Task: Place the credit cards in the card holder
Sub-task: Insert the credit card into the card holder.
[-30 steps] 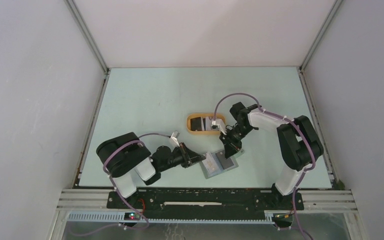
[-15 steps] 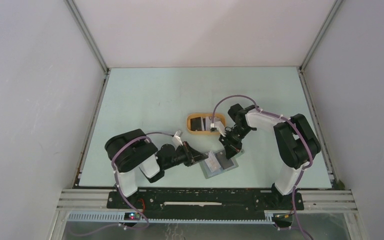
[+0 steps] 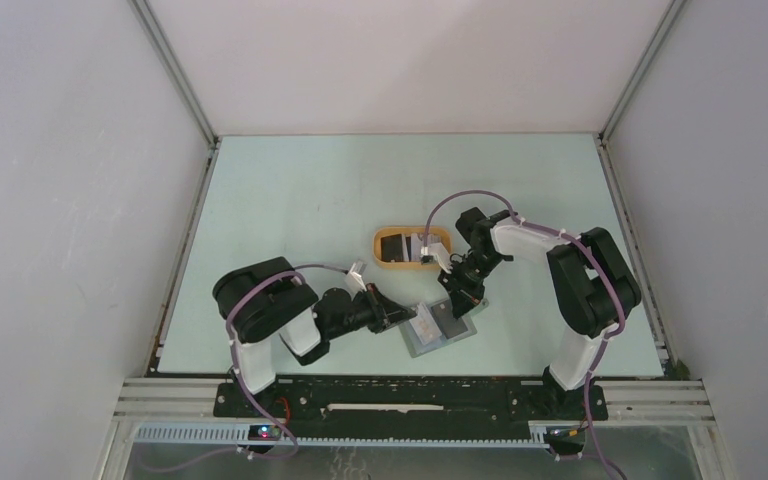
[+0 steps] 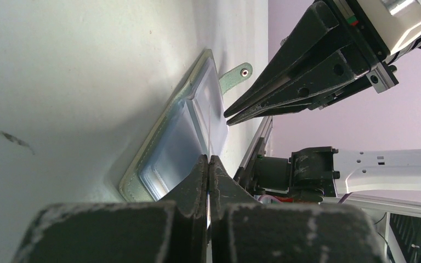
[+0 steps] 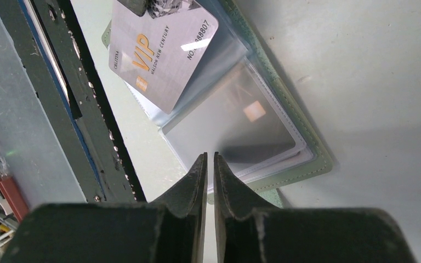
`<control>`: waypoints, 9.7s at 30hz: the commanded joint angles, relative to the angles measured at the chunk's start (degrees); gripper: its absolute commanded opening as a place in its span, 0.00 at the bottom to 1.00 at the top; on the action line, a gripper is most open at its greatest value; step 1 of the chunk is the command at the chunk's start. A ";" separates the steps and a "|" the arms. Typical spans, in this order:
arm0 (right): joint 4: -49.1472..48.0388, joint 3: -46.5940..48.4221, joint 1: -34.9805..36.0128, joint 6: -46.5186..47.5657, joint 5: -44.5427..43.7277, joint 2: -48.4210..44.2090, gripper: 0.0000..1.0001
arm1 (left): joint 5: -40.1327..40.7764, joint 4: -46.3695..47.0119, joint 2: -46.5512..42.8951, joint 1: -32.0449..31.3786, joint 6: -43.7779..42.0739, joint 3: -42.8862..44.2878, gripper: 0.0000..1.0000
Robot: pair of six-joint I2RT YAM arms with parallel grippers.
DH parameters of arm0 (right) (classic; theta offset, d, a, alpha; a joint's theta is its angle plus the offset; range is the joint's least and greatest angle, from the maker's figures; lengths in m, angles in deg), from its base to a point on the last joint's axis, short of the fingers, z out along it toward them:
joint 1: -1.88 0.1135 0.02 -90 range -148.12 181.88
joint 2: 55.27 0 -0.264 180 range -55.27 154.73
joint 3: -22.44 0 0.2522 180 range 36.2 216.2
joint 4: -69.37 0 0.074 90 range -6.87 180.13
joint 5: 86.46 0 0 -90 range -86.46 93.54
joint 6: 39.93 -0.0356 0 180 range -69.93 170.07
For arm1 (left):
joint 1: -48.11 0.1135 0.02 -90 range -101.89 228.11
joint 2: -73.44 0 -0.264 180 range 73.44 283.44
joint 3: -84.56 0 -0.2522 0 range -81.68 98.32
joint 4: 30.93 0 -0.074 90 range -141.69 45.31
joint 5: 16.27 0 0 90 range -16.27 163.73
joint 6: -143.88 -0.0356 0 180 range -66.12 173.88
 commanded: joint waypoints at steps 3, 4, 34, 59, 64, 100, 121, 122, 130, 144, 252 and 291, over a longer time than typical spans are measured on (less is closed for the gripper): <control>-0.09 1.88 0.36 -0.49 -0.13 -0.11 0.15 | -0.35 3.58 0.87 0.41 -0.37 2.31 0.00; -0.08 1.91 0.35 -0.49 -0.15 -0.09 0.15 | -0.54 3.88 0.98 0.41 -0.29 2.47 0.00; -0.36 2.00 0.35 -0.84 -0.51 0.14 0.15 | 1.22 7.09 5.10 0.43 3.43 1.06 0.00; -0.71 1.87 0.40 -1.19 -0.86 0.16 0.14 | 1.23 4.52 6.28 -0.03 4.89 1.94 0.00; -0.88 1.87 0.33 -1.38 -1.01 0.06 0.14 | 1.54 4.39 6.41 -0.22 4.96 2.17 0.00; -1.15 1.90 0.18 -1.89 -1.30 -0.23 0.14 | 4.28 0.63 2.67 -0.90 1.59 1.76 0.00; -1.15 1.96 0.09 -1.89 -1.21 -0.65 0.14 | 7.34 -4.16 -1.09 -0.80 -2.53 1.65 0.00; -1.15 1.91 0.09 -1.89 -1.21 -0.69 0.14 | 7.47 -4.16 -1.17 -0.82 -2.73 1.84 0.00; -1.15 1.95 0.06 -1.89 -1.21 -0.84 0.14 | 8.03 -5.66 -1.98 -0.79 -4.29 2.69 0.00; -1.15 1.93 0.04 -1.84 -1.21 -0.87 0.14 | 7.77 -5.89 -2.13 -1.70 -6.29 3.92 0.00; -2.87 1.92 -0.69 -4.16 2.52 -4.83 0.16 | -5.33 -17.89 6.73 -2.02 5.98 14.89 0.05; -24.86 -14.49 30.06 10.26 -24.02 -17.09 0.12 | -6.98 -16.73 9.18 -1.72 7.49 15.61 0.27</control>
